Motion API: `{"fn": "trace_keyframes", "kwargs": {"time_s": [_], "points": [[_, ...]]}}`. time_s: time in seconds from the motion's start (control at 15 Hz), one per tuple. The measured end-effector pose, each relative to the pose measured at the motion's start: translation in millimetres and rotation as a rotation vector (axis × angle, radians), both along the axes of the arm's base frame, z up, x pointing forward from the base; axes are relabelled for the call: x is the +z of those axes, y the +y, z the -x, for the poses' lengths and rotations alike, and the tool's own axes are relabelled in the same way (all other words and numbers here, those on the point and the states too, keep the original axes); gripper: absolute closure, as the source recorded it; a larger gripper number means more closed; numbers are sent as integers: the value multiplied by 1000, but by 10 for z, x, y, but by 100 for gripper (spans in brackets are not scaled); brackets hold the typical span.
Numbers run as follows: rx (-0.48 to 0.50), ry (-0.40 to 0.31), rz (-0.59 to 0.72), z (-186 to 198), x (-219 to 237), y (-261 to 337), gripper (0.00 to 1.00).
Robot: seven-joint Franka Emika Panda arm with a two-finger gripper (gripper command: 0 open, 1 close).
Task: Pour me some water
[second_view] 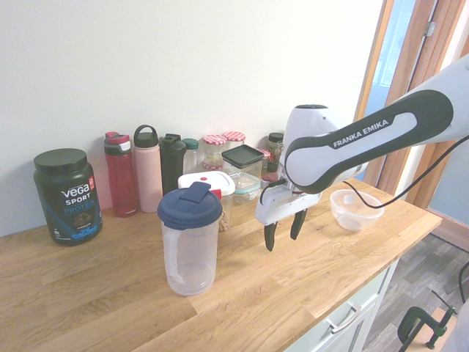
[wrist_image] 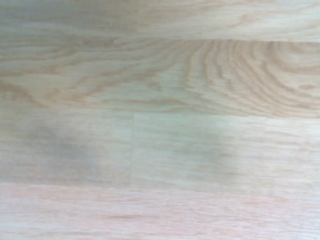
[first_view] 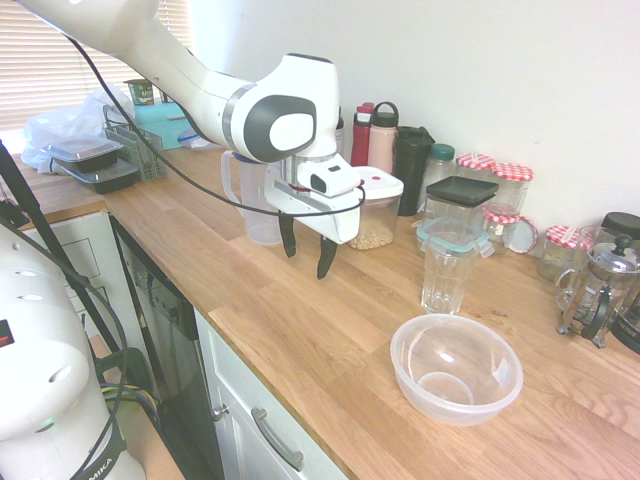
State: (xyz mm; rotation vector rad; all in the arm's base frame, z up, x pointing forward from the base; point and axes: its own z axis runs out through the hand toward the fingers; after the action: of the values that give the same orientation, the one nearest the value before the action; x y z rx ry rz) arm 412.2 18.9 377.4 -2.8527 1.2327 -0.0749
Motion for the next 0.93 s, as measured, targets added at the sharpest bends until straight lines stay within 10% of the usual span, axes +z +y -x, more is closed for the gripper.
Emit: {"fn": "trace_keyframes", "kwargs": {"time_s": [0.53, 0.93], "points": [[-109, 18, 15, 398, 632, 139, 0], [-149, -112, 41, 1086, 1422, 1204, 0]]}}
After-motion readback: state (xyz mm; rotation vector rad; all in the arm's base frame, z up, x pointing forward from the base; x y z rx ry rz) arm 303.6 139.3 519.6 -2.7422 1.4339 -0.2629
